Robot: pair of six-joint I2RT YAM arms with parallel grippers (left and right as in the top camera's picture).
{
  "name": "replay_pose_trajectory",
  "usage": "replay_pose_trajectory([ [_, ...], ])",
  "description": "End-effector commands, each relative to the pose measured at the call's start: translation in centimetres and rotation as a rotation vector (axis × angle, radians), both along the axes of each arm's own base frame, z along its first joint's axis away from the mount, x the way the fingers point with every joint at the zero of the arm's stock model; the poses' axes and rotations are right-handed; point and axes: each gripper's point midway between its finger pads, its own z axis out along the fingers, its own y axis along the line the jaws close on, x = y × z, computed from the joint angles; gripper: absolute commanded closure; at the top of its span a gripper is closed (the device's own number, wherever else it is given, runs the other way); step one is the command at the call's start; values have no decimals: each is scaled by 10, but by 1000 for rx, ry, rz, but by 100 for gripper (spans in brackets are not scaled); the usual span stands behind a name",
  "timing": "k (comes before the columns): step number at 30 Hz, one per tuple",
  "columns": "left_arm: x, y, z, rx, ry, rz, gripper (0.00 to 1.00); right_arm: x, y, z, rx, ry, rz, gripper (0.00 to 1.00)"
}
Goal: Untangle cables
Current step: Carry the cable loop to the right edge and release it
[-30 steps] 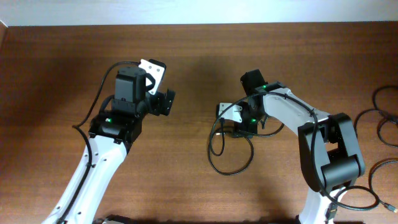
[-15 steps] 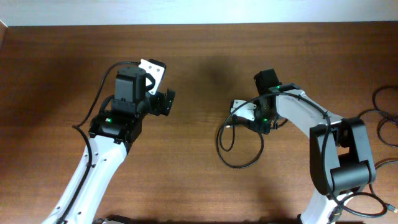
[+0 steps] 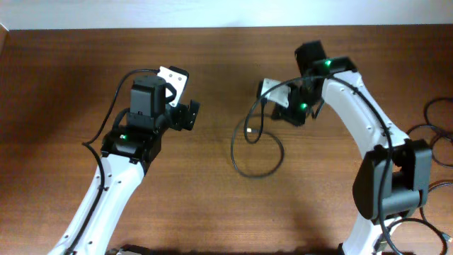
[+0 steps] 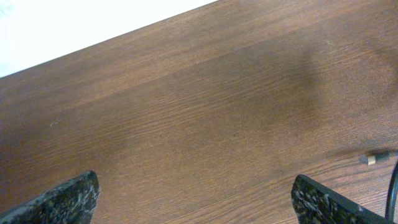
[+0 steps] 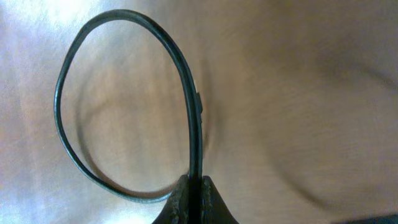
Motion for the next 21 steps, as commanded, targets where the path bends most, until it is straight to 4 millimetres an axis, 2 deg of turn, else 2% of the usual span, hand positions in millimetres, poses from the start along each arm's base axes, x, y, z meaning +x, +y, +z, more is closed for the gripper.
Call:
replay_pose_trajectory([
  [1, 2, -1, 2, 3, -4, -12, 1, 36, -43, 33, -240, -154, -169, 96],
  [3, 2, -3, 2, -6, -2, -23, 1, 52, -102, 34, -443, -193, -383, 96],
  [5, 2, -3, 2, -7, -2, -23, 1, 62, -165, 40, -434, -164, -653, 96],
  [6, 2, -3, 2, -7, -2, -23, 1, 64, -196, 51, -336, -138, -733, 96],
  [7, 2, -3, 2, -7, -2, -23, 1, 67, -215, 66, -247, -132, -811, 96],
  [9, 2, -3, 2, -7, -1, -24, 1, 68, -277, 116, -70, -183, -966, 96],
  [10, 1, -4, 1, -7, 1, -25, 1, 57, -328, 131, -54, -209, -1110, 96],
  [11, 1, -4, 1, -7, 1, -25, 1, 35, -390, 134, -21, -202, -1335, 96],
  [13, 2, -4, 1, -7, 0, -25, 1, -7, -468, 141, 100, -194, -1654, 96],
  [14, 1, -9, 2, -26, 0, -48, 1, -31, -497, 148, 254, -179, -1773, 96],
  [15, 2, -12, 4, -36, -6, -60, 1, -50, -518, 146, 359, -157, -1843, 96],
  [16, 2, -12, 4, -37, -7, -60, 1, -61, -530, 138, 393, -126, -1894, 96],
  [17, 2, -12, 4, -37, -7, -60, 1, -70, -539, 121, 404, -66, -1948, 96],
  [18, 2, -12, 4, -37, -7, -60, 1, -74, -542, 99, 411, 13, -1971, 96],
  [19, 2, -12, 4, -37, -7, -60, 1, -75, -539, 66, 420, 133, -1983, 96],
  [21, 2, -12, 4, -37, -7, -60, 1, -79, -532, 18, 426, 319, -1997, 96],
])
